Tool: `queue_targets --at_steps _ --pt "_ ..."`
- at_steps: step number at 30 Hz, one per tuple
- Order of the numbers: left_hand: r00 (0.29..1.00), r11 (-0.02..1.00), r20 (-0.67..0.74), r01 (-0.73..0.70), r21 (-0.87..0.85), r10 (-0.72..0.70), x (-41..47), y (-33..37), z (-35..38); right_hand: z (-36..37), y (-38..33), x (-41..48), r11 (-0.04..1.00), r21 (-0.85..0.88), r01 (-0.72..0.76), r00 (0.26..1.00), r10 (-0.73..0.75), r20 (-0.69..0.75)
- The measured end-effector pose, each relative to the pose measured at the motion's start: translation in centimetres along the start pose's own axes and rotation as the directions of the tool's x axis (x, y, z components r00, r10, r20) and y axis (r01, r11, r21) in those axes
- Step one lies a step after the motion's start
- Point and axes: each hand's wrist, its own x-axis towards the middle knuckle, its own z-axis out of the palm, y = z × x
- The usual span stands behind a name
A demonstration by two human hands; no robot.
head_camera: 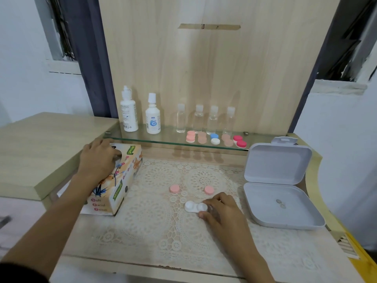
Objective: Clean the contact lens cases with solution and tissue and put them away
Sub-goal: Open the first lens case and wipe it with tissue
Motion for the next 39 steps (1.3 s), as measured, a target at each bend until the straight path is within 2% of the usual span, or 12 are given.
queue_targets --at_steps 3,5,12,18,20,22,24,28,34,39 --pt "0.997 0.988 0.069 -0.047 0.148 0.038 0.3 0.1 -0.4 -0.1 0.0 -0.1 1.000 -0.002 0.003 1.000 -0.003 0.003" --pt "0.997 0.982 0.058 -0.059 0.179 0.049 0.4 -0.1 -0.4 -0.1 0.0 -0.1 1.000 -0.003 0.002 1.000 -0.002 0.002" --pt "0.996 0.994 -0.071 -0.042 0.099 0.049 0.8 -0.3 0.0 -0.1 0.0 0.0 1.000 0.002 0.005 1.000 -0.005 -0.004" --pt "0.989 0.977 0.078 -0.137 0.162 0.125 0.6 -0.2 -0.7 0.0 0.0 -0.1 1.000 -0.002 0.004 1.000 -0.004 -0.008" --pt "0.992 0.977 0.056 -0.123 0.175 0.114 0.7 -0.3 -0.5 -0.1 0.0 0.0 1.000 -0.007 0.006 1.000 -0.006 -0.006" --pt "0.997 0.994 -0.025 -0.076 0.075 0.078 0.8 -0.3 -0.2 -0.1 0.0 0.0 1.000 -0.010 0.003 1.000 -0.003 -0.004" --pt "0.992 0.995 -0.124 -0.004 -0.099 -0.009 0.6 0.0 -0.4 -0.1 0.1 0.0 1.000 -0.015 0.003 1.000 -0.003 -0.002" --pt "0.947 0.933 -0.270 0.072 -0.351 -0.175 0.2 0.3 -1.7 -0.1 0.2 0.0 0.999 -0.033 0.003 1.000 -0.003 0.004" --pt "0.878 0.688 -0.253 0.112 -0.717 -0.407 0.9 0.5 -4.8 0.0 0.2 0.0 0.999 -0.042 0.001 1.000 -0.001 0.002" --pt "0.852 0.473 -0.280 -0.045 -0.880 -0.441 0.0 2.0 -7.2 0.0 0.1 0.0 1.000 -0.031 -0.004 1.000 0.004 -0.004"
